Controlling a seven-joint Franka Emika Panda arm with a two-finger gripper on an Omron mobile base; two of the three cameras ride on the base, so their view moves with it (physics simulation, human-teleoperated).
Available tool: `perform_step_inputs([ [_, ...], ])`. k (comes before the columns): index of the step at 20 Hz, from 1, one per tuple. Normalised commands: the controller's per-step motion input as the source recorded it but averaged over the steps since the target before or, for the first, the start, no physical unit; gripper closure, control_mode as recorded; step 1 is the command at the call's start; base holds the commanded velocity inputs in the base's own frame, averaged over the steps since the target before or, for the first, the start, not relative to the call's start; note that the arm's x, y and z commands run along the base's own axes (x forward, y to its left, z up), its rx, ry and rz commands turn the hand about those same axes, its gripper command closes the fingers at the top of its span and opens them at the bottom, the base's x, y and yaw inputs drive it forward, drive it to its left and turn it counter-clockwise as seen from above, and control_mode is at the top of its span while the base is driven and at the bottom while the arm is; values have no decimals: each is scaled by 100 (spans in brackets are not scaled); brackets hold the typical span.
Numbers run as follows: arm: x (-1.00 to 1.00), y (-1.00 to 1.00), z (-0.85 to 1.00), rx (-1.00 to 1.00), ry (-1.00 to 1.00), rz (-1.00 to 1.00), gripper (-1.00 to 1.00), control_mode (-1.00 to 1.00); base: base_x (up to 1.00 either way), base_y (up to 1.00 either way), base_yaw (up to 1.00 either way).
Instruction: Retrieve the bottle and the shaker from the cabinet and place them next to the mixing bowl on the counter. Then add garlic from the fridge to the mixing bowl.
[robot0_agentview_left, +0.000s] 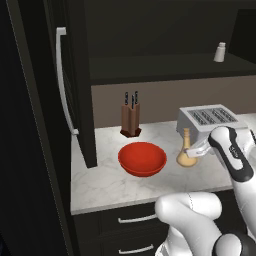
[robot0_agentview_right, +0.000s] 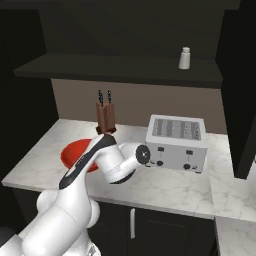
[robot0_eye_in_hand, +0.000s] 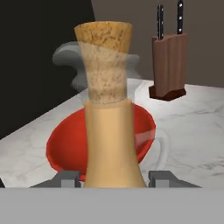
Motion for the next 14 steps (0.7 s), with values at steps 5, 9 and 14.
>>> perform_step_inputs([
  [5,6,-1,0,7,-5,2,100,-100,0,0,0],
  [9,0,0,0,5,-11,2,100,-100,0,0,0],
  [14,0,0,-5,0,-6,1,100,-100,0,0,0],
])
